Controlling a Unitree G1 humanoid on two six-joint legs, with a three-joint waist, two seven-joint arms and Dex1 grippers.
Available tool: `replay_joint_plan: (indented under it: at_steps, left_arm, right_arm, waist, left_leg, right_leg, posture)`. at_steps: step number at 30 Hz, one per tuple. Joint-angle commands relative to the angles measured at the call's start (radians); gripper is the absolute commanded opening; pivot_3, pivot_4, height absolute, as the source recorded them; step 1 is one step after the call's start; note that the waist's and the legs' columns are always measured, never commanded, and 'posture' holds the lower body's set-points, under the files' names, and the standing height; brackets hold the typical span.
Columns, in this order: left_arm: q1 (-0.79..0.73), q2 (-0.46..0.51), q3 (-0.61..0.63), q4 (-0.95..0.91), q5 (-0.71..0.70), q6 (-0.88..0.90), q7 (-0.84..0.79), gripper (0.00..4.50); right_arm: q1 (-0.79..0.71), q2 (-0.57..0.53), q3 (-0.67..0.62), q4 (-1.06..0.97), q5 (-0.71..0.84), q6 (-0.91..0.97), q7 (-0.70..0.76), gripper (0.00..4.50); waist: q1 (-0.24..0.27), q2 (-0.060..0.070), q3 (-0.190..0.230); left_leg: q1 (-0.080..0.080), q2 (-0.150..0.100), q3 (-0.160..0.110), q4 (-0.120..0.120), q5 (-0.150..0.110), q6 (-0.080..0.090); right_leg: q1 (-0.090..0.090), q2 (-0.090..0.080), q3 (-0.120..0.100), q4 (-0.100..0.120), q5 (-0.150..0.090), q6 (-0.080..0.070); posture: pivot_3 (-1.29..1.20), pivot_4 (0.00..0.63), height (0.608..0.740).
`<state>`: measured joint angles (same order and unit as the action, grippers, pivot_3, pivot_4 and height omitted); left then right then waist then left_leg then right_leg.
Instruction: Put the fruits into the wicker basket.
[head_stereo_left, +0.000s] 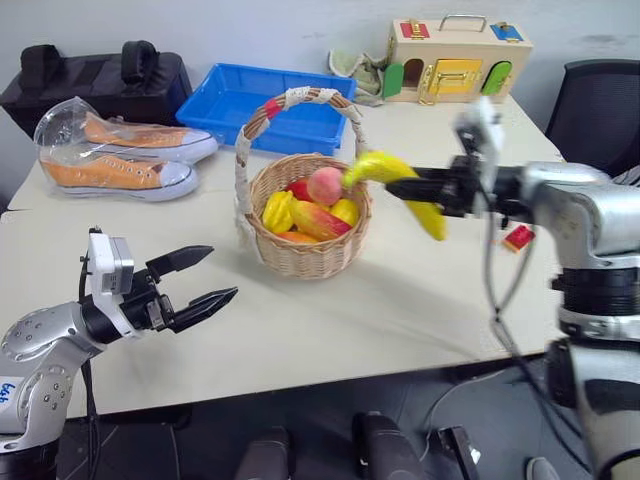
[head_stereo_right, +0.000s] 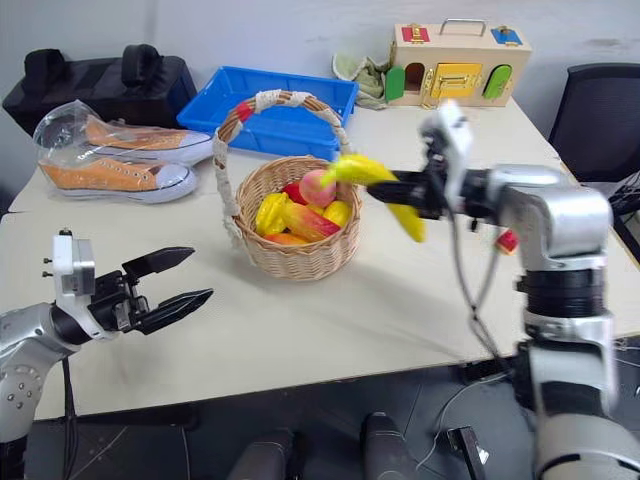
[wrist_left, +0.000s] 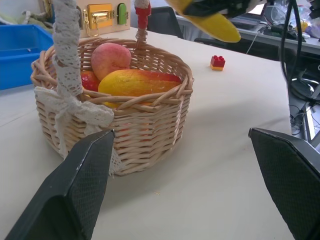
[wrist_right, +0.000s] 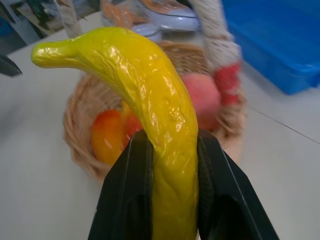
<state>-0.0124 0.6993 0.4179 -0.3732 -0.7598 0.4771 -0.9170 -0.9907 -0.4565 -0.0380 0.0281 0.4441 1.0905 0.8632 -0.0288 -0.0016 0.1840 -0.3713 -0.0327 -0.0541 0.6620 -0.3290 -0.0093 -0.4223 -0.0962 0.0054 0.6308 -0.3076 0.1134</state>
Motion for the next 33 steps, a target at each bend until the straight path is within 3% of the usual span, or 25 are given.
replay_joint_plan:
  at_steps: [1,9,10,13,21,27,30,33]
  left_arm:
    - [-0.007,-0.011,0.008,-0.006,-0.01,-0.02,0.013,4.5]
    - [0.029,-0.054,0.001,-0.043,-0.004,-0.035,0.049,4.5]
    - [0.031,-0.06,0.003,-0.047,-0.005,-0.036,0.055,4.5]
    - [0.038,-0.067,0.005,-0.058,-0.009,-0.036,0.067,4.5]
    - [0.032,-0.059,0.01,-0.053,-0.019,-0.033,0.072,4.5]
    - [0.029,-0.053,0.018,-0.048,-0.023,-0.033,0.07,4.5]
    - [0.013,-0.051,0.034,-0.037,-0.026,-0.035,0.078,4.5]
    - [-0.001,-0.039,0.044,-0.021,-0.032,-0.025,0.073,4.5]
  right_arm:
    - [-0.05,0.088,0.054,0.001,-0.029,0.015,-0.13,0.64]
    - [-0.079,0.339,0.084,0.057,-0.095,-0.096,-0.366,0.64]
    - [-0.069,0.367,0.093,0.066,-0.141,-0.184,-0.425,0.64]
    - [-0.044,0.376,0.106,0.049,-0.149,-0.233,-0.425,1.67]
    - [0.047,0.252,0.12,-0.127,-0.071,-0.334,-0.215,4.45]
    - [0.268,0.053,-0.014,-0.392,0.109,-0.362,-0.019,4.48]
    - [0.45,-0.023,-0.092,-0.459,0.108,-0.447,0.0,4.48]
    - [0.658,-0.012,-0.209,-0.473,0.116,-0.542,-0.041,4.48]
  waist:
    - [0.005,0.0,0.0]
    - [-0.005,-0.001,-0.001]
    - [-0.006,-0.001,-0.001]
    - [-0.006,-0.001,-0.001]
    - [-0.002,-0.002,-0.001]
    - [0.009,-0.002,-0.001]
    - [0.009,-0.004,-0.002]
    - [0.009,-0.004,-0.002]
  left_leg:
    - [-0.003,-0.001,0.0,0.0,0.0,0.0]
    - [-0.006,-0.007,0.0,0.001,-0.002,0.005]
    - [-0.006,-0.006,0.0,0.001,-0.002,0.004]
    - [-0.005,-0.005,0.0,0.001,-0.001,0.003]
    - [-0.005,-0.006,0.001,0.002,0.0,0.003]
    - [-0.005,-0.006,-0.001,0.002,-0.001,0.005]
    - [-0.005,-0.006,0.0,0.002,-0.002,0.006]
    - [-0.005,-0.005,0.001,0.001,-0.002,0.006]
  right_leg:
    - [-0.003,-0.001,0.0,0.002,0.0,0.0]
    - [-0.006,-0.004,-0.003,0.007,0.0,0.0]
    - [-0.007,-0.003,-0.003,0.007,0.0,0.0]
    - [-0.007,-0.002,-0.003,0.009,0.0,0.0]
    - [-0.007,-0.002,-0.002,0.011,0.0,0.0]
    - [-0.005,-0.003,-0.001,0.007,0.0,0.0]
    - [-0.004,-0.003,-0.001,0.005,0.0,0.001]
    - [-0.004,-0.002,-0.001,0.001,0.0,0.001]
  posture:
    - [0.0,0.15,0.74]
    - [0.0,0.15,0.74]
    - [0.0,0.15,0.74]
    - [0.0,0.15,0.74]
    - [0.0,0.15,0.74]
    - [0.0,0.15,0.74]
    - [0.0,0.15,0.74]
    - [0.0,0.15,0.74]
